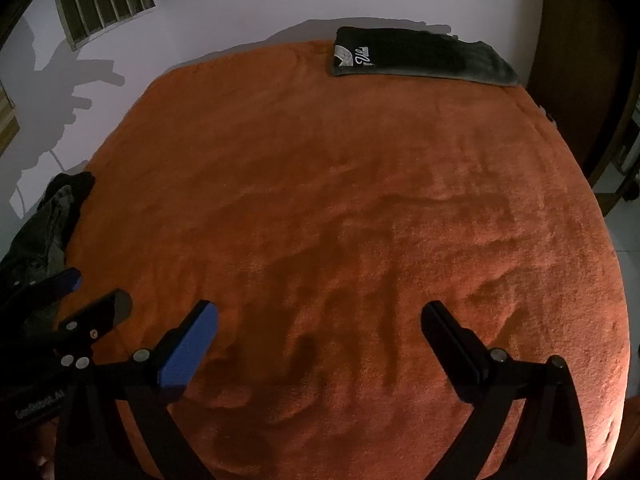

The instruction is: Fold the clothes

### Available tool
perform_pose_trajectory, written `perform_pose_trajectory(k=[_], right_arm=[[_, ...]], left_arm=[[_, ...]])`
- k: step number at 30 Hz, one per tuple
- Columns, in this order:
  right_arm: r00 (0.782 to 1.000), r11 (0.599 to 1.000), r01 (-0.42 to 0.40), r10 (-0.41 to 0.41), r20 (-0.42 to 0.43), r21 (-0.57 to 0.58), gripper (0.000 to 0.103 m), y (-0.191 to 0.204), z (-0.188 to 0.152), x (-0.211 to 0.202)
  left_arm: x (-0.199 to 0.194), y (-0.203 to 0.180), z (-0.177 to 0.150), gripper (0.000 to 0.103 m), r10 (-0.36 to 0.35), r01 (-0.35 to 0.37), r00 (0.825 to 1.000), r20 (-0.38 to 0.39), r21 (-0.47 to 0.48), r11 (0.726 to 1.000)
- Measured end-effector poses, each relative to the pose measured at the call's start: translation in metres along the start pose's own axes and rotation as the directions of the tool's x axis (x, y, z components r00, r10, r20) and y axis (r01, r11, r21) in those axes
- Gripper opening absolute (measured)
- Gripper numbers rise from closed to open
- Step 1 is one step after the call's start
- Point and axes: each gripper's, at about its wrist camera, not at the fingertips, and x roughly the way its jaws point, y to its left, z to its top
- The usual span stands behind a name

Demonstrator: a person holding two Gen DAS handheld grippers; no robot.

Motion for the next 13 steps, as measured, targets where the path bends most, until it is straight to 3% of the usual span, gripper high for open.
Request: perform_pose_trajectory(k=[13], right_arm=[[1.000,1.000,0.002,-0.002,0.001,0.005,0.101,-0.0022,-0.0014,-0.0004]], left_arm=[[0.0049,-0.0031,-0.0017,0.077,-0.006,0.006,1.000,-0.027,-0.002,1.000]])
